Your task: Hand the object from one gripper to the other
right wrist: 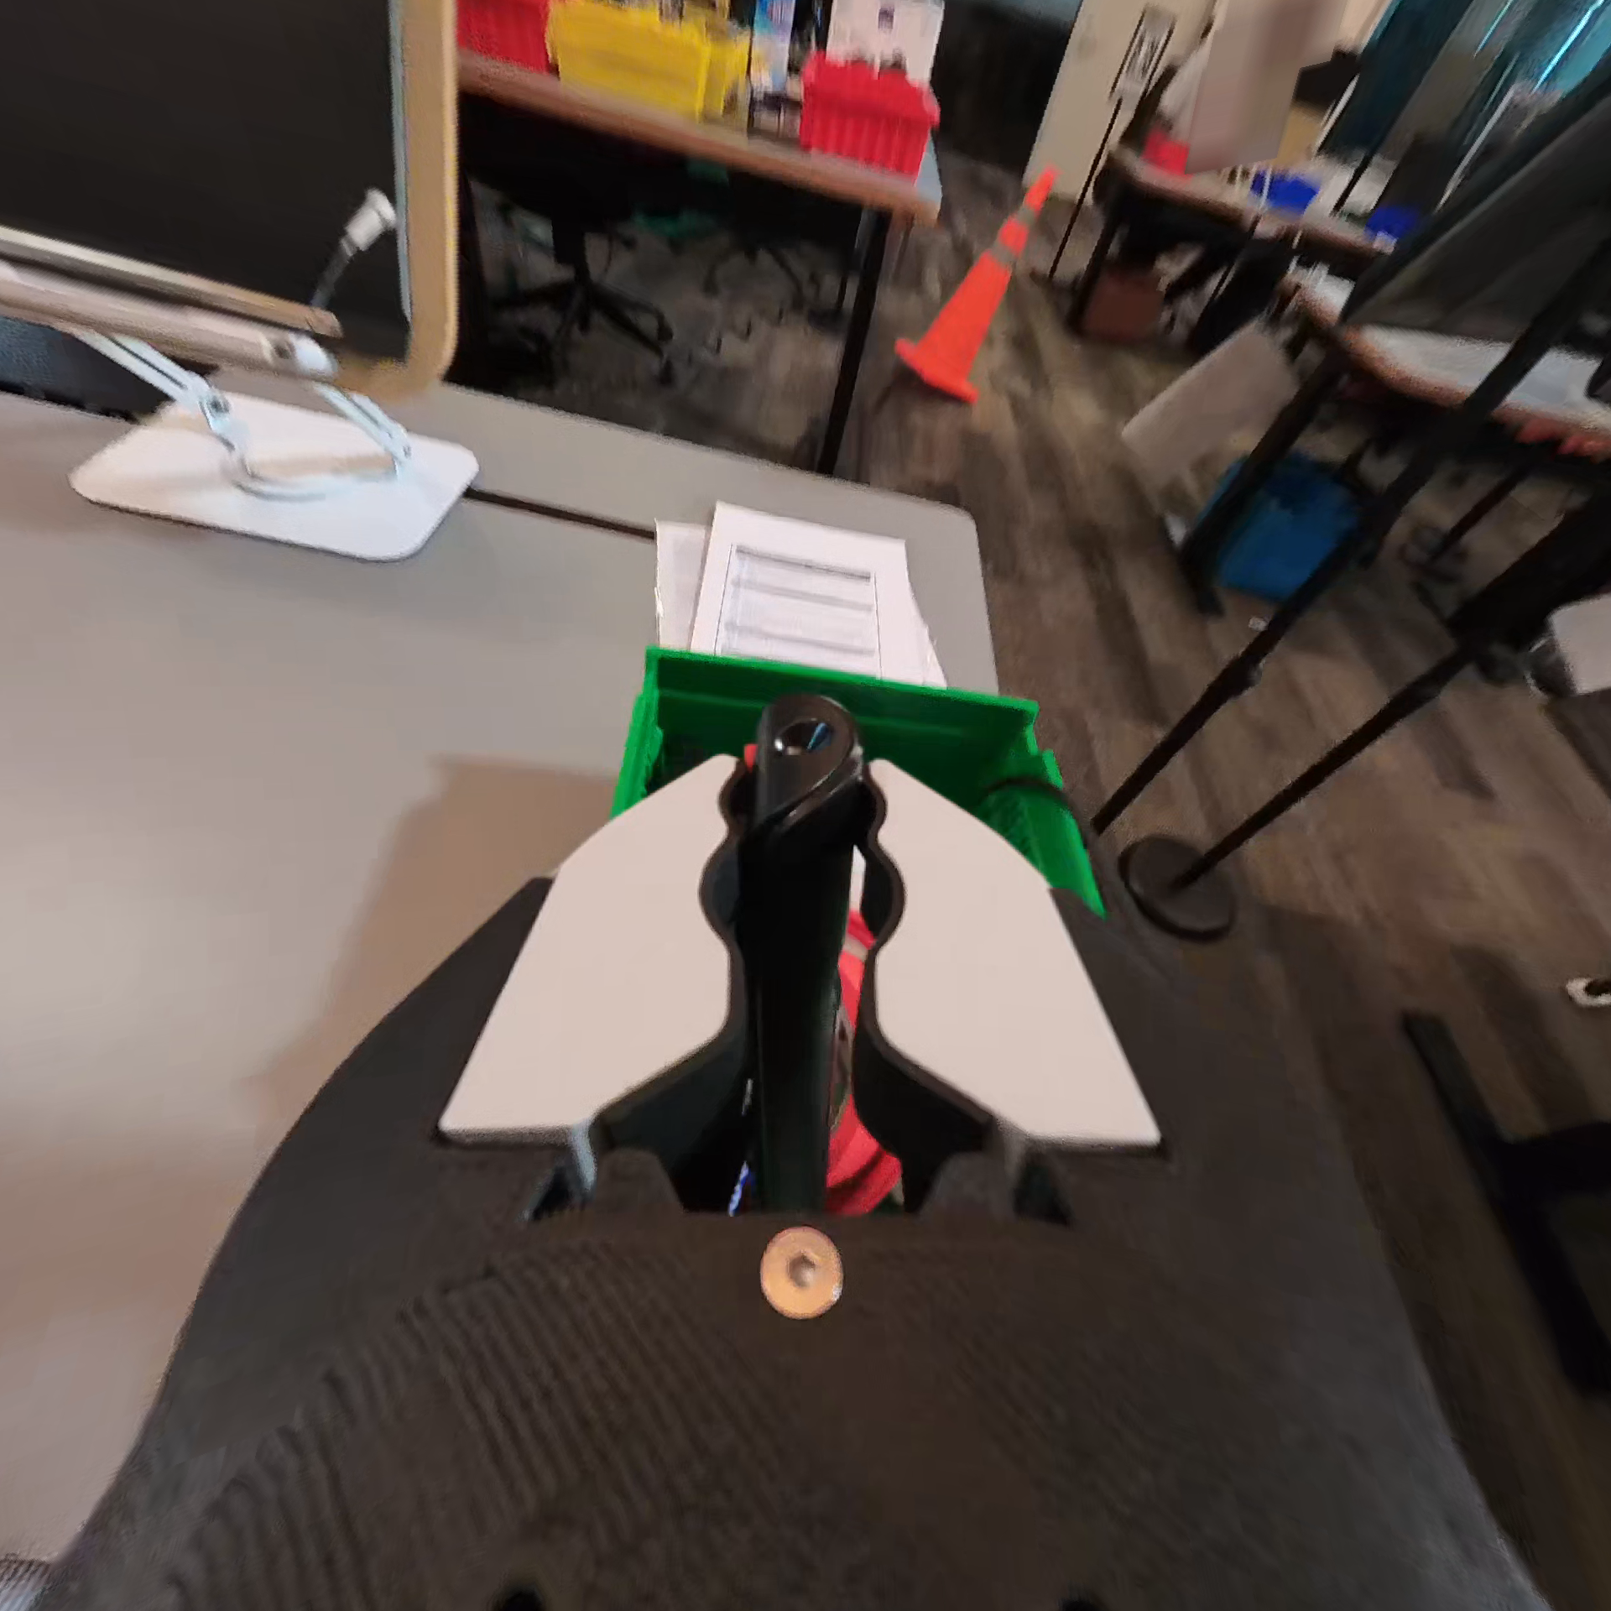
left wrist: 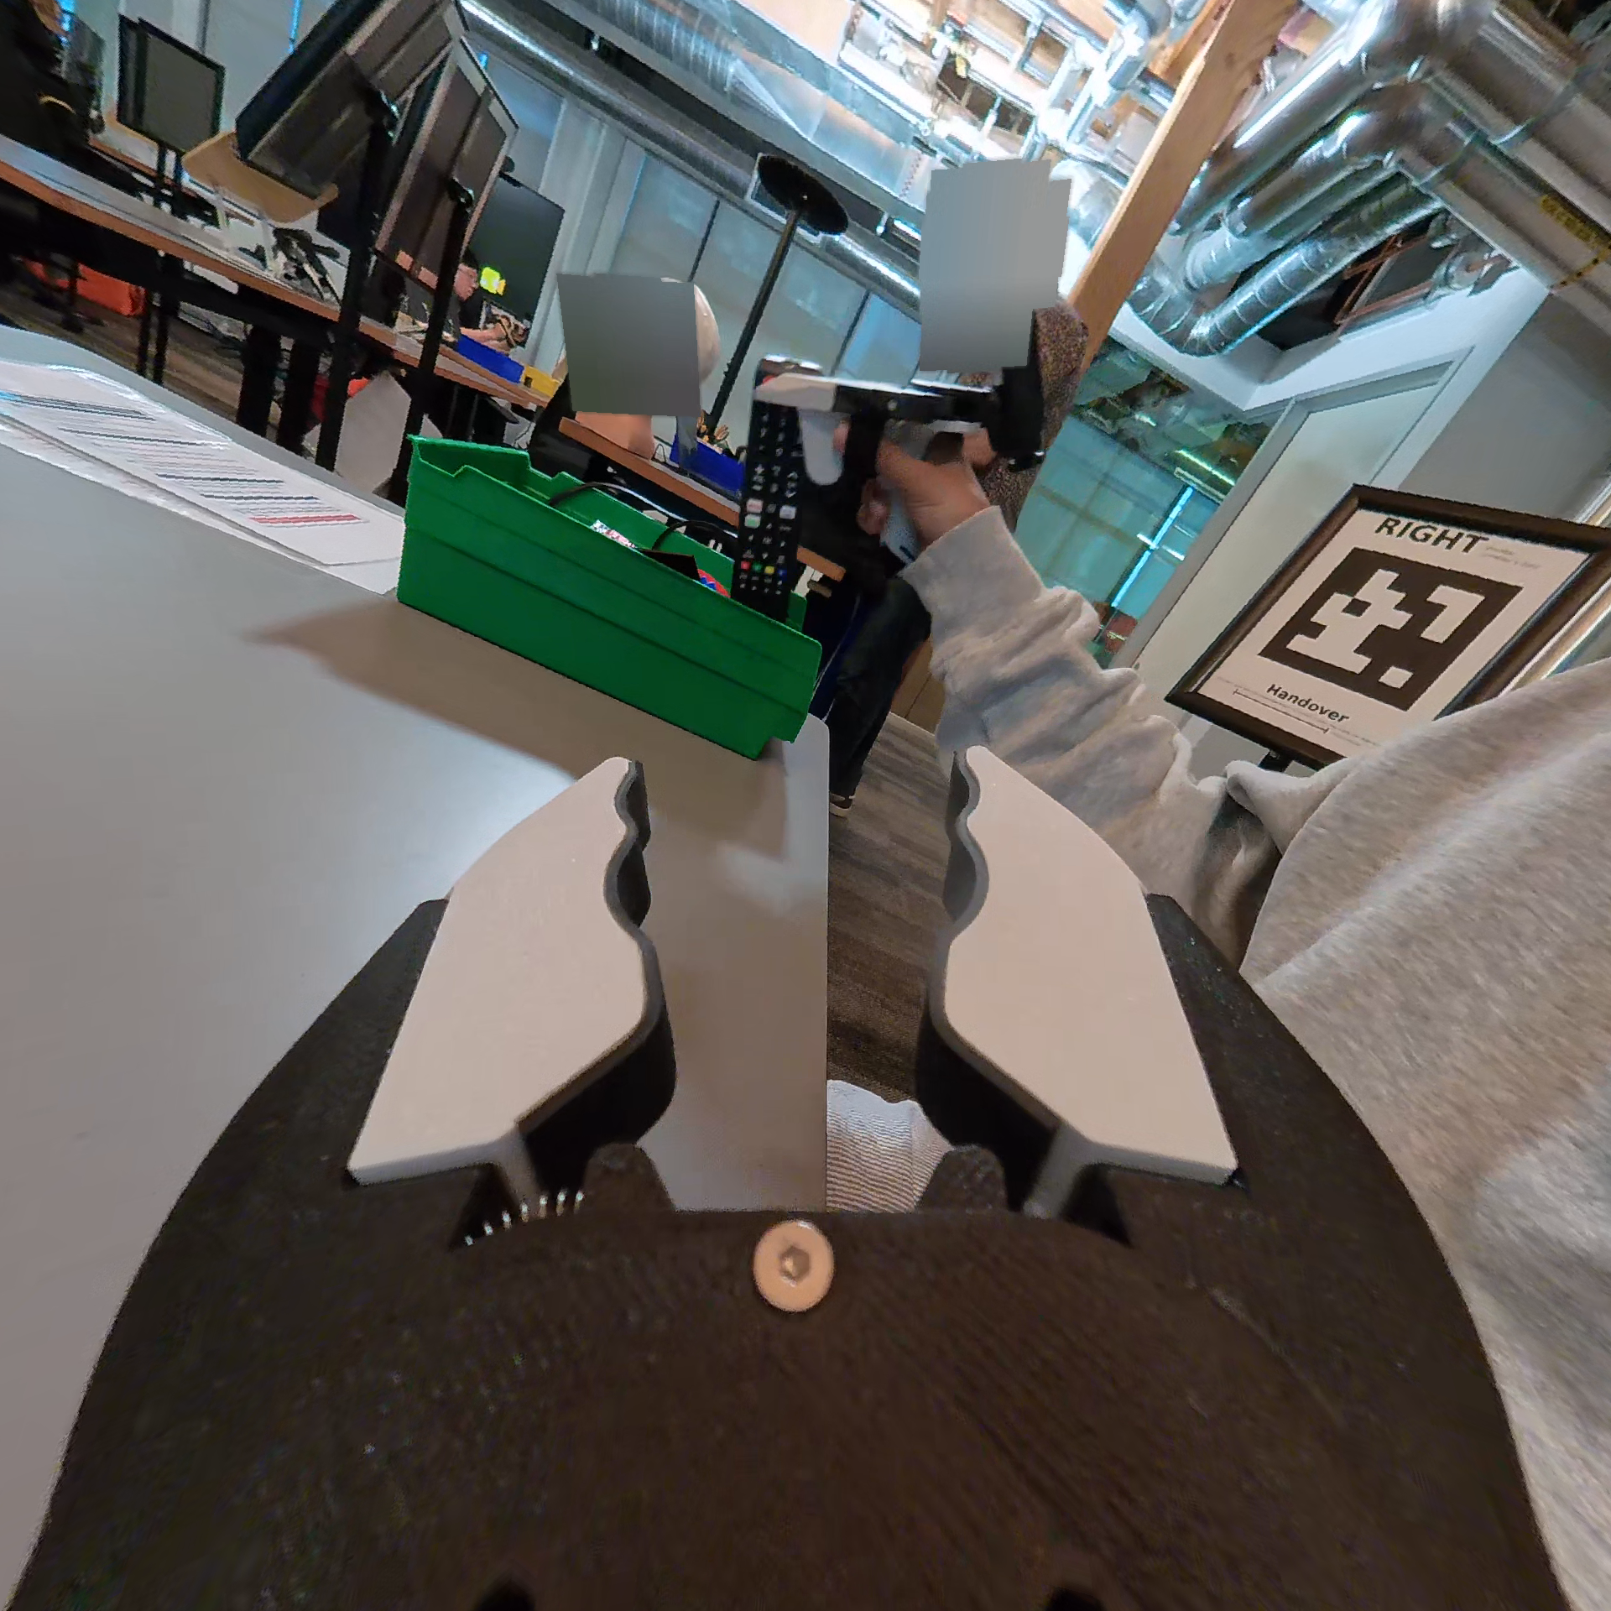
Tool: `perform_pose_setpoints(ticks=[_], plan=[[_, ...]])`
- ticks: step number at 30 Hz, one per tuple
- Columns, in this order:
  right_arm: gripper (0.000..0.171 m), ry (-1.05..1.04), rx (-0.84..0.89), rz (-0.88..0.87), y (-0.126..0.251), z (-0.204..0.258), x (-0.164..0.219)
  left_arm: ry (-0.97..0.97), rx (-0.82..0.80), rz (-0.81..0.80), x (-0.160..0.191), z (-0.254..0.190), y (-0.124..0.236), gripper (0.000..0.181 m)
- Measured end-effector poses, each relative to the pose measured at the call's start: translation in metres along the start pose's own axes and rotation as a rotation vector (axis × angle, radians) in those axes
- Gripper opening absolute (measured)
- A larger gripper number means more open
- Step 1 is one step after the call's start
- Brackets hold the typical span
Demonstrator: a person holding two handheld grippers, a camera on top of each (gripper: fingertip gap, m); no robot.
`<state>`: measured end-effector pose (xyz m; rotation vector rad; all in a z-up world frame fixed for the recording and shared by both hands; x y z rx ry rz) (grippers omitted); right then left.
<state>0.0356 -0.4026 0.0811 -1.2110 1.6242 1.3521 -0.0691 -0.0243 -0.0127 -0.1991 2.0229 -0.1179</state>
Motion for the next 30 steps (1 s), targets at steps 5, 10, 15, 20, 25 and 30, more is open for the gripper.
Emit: perform_pose_setpoints(ticks=[5,10,15,20,25,30], plan=[[0.026,0.046,0.015,0.022,-0.040,0.006,0.017,0.002,0.000,0.009,0.002,0.001,0.000,0.066],[0.066,0.027,0.076,-0.023,-0.048,-0.002,0.014,0.003,-0.011,0.009,0.003,0.003,0.001,0.065],[0.062,-0.096,-0.001,-0.147,-0.033,0.000,-0.012,0.004,-0.023,0.011,0.004,0.005,0.002,0.065],[0.057,-0.226,-0.142,-0.229,-0.020,0.016,-0.032,0.005,-0.025,0.012,0.005,0.006,0.002,0.065],[0.050,-0.296,-0.258,-0.298,0.001,0.034,-0.054,0.007,-0.025,0.006,0.004,0.005,0.002,0.065],[0.049,-0.242,-0.300,-0.330,0.020,0.057,-0.073,0.012,-0.022,0.000,0.003,0.005,0.001,0.064]])
Point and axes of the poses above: each gripper's, where its closed fingertips meet, y back along the fingers, x out of its underside, z = x × y across the jaws, the point moved 1 cm from there along y, back along the fingers, and after that the axes turned 3 degrees about x, right-handed, at the moved point
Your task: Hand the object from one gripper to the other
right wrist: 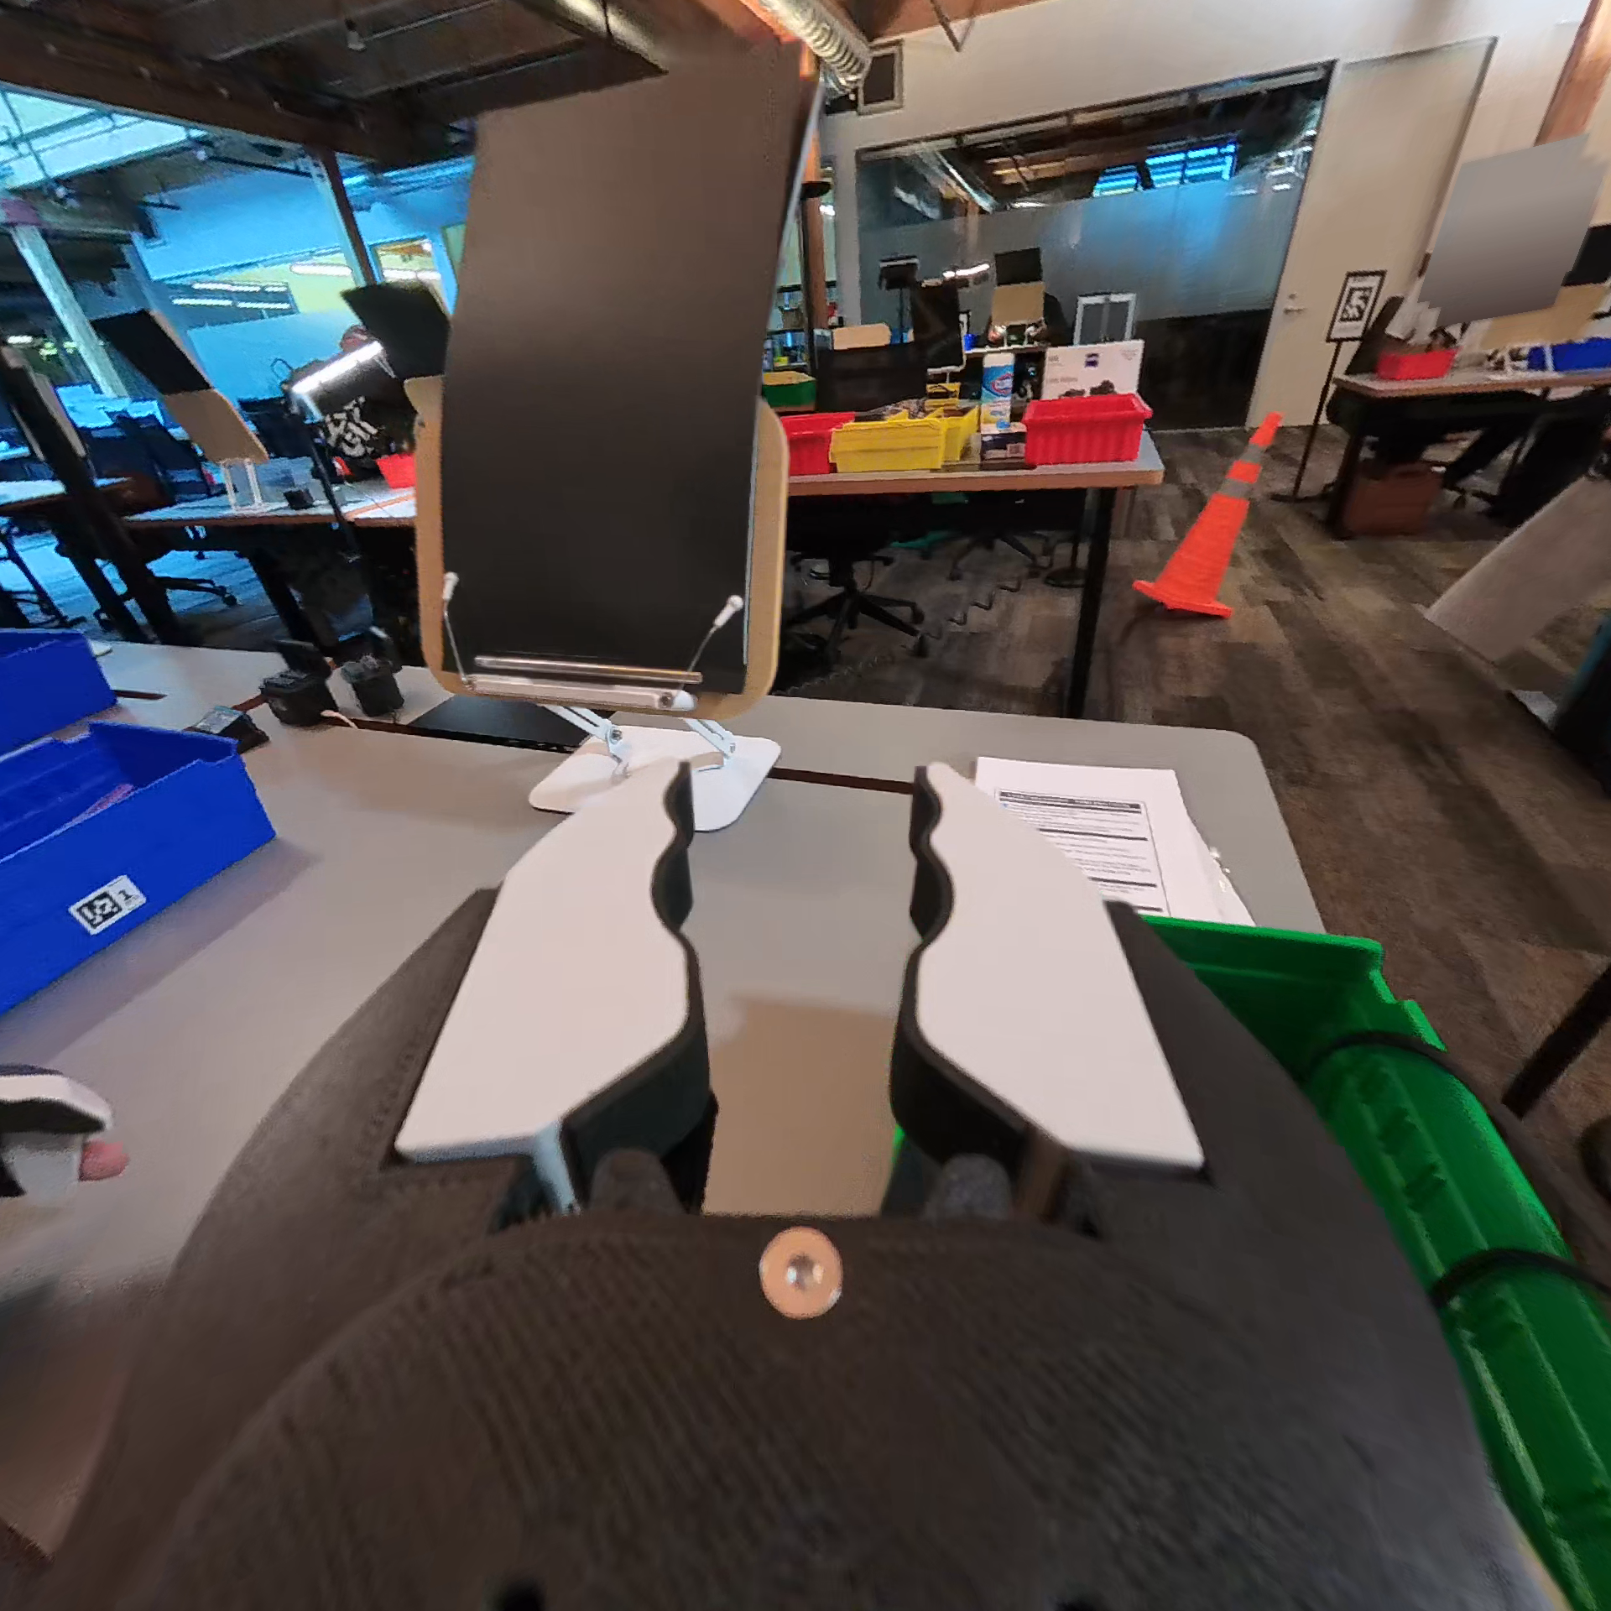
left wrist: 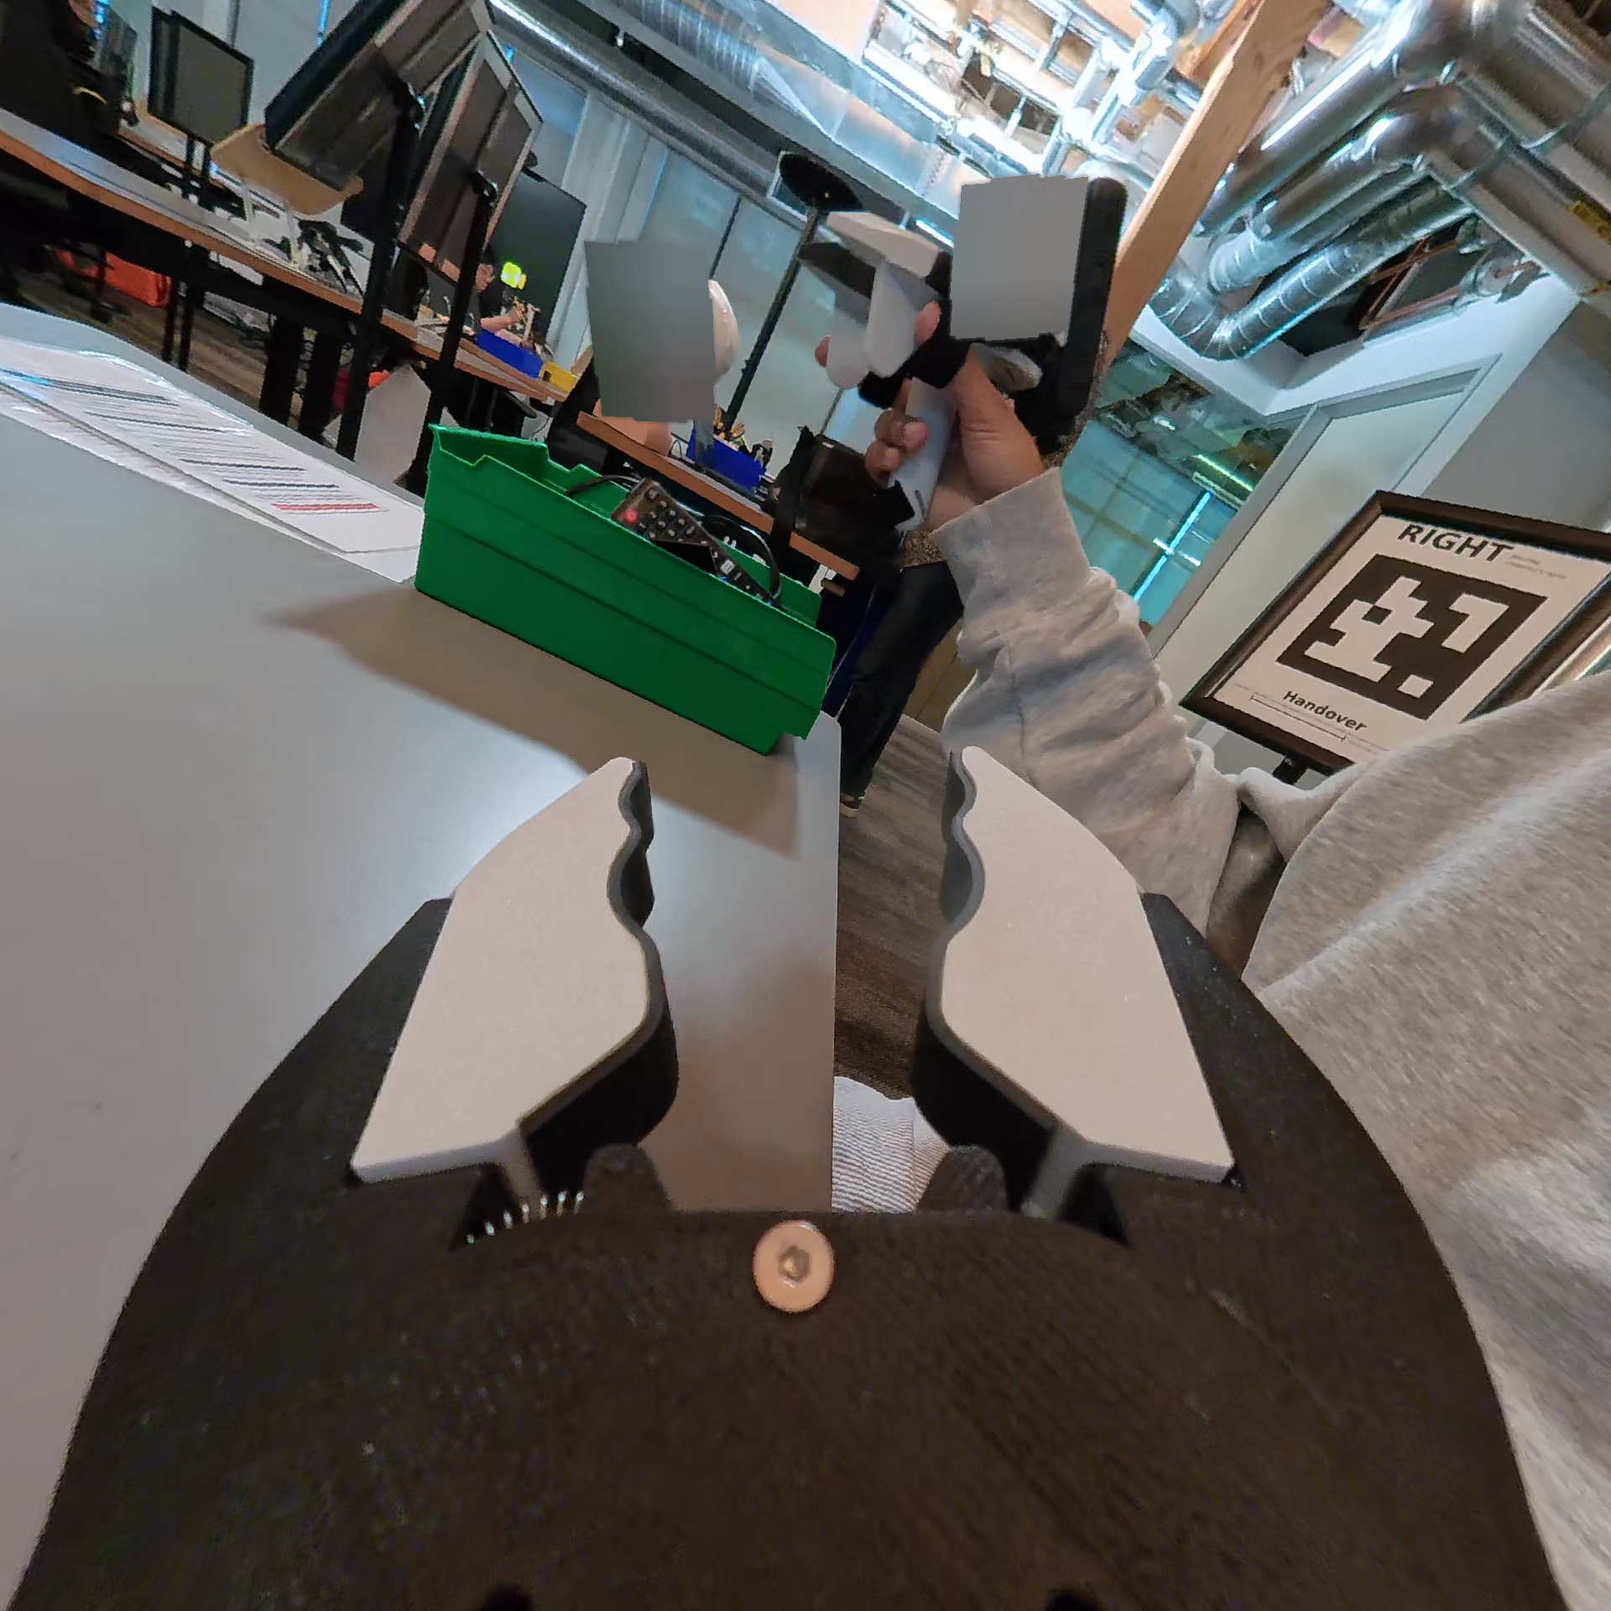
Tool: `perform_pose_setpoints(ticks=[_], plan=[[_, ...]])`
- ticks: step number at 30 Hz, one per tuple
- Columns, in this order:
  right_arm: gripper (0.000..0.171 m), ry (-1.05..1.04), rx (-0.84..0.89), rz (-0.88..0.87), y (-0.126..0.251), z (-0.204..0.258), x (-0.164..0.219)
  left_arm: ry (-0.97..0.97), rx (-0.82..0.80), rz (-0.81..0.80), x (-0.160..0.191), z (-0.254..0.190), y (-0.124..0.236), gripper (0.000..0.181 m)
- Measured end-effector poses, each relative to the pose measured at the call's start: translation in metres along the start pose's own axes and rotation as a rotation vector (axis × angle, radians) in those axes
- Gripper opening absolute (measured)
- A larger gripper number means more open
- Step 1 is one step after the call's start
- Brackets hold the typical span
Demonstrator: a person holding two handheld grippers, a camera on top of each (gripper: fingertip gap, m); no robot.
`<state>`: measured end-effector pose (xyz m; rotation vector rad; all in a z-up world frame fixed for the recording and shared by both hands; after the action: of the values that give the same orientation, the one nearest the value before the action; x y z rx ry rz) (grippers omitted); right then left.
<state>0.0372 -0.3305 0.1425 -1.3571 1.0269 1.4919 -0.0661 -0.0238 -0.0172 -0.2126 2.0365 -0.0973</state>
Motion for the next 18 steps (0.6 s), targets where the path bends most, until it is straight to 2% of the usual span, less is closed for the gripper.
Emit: perform_pose_setpoints(ticks=[6,10,12,14,18], plan=[[0.048,0.062,-0.113,-0.006,-0.004,0.056,-0.006,-0.003,-0.018,-0.013,-0.005,0.002,0.001,0.064],[0.041,0.010,-0.303,-0.038,-0.020,0.123,0.009,-0.018,-0.062,-0.042,-0.016,0.007,0.008,0.062],[0.040,-0.034,-0.451,-0.054,-0.031,0.170,0.034,-0.026,-0.106,-0.059,-0.026,0.013,0.014,0.058],[0.040,-0.039,-0.556,0.013,-0.044,0.214,0.076,-0.044,-0.177,-0.066,-0.041,0.021,0.024,0.050],[0.031,-0.078,-0.655,0.148,-0.053,0.277,0.166,-0.138,-0.349,-0.098,-0.086,0.030,0.062,0.037]])
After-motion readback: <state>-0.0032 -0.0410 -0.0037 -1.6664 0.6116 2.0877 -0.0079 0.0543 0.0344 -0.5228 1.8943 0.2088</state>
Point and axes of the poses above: each gripper's, where its closed fingertips meet, y back along the fingers, x out of its underside, z = x × y across the jaws, the point moved 1 cm from there along y, back along the fingers, and after that the axes turned 3 degrees about x, right-handed, at the moved point
